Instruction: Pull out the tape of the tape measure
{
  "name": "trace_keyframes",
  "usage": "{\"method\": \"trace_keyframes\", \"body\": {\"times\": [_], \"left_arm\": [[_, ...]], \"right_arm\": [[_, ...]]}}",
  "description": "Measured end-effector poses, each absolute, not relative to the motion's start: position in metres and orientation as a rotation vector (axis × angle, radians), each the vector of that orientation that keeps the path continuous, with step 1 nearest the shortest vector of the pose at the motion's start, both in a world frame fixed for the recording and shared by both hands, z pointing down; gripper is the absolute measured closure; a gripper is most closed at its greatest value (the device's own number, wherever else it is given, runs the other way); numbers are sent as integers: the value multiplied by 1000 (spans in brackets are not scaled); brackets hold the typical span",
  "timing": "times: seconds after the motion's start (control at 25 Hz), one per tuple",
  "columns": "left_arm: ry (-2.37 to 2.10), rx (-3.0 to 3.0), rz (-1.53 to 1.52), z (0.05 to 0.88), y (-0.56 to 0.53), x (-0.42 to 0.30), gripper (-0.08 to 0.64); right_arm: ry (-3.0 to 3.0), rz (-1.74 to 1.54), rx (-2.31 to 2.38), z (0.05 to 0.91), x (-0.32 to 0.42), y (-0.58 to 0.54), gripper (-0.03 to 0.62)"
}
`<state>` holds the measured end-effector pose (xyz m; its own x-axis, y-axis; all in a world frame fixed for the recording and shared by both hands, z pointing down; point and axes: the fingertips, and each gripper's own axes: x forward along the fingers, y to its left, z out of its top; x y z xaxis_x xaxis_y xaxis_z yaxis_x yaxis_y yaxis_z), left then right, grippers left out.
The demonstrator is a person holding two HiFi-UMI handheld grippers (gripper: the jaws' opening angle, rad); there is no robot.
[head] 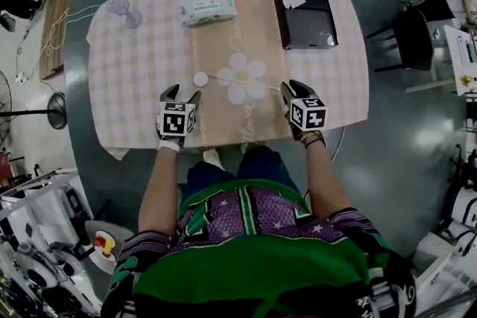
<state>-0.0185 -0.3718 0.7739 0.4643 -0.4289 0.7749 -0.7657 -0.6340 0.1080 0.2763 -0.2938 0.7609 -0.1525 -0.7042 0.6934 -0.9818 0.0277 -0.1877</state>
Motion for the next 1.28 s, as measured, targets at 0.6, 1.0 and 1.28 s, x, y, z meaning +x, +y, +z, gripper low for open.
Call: {"method": "trace_keyframes", "body": {"times": [0.6,1.0,1.28], "left_arm": [[-1012,2421,794,705,-323,-82,249],[-1047,2460,680,661,-284,-93,250],[-1110,2466,559,616,-220,-80,250]], "right_arm": [[-1903,803,1936,685,221,-221,491],[-2009,695,1976,611,212,-202,491],[-2130,619,1963,564,220,-142,491]]}}
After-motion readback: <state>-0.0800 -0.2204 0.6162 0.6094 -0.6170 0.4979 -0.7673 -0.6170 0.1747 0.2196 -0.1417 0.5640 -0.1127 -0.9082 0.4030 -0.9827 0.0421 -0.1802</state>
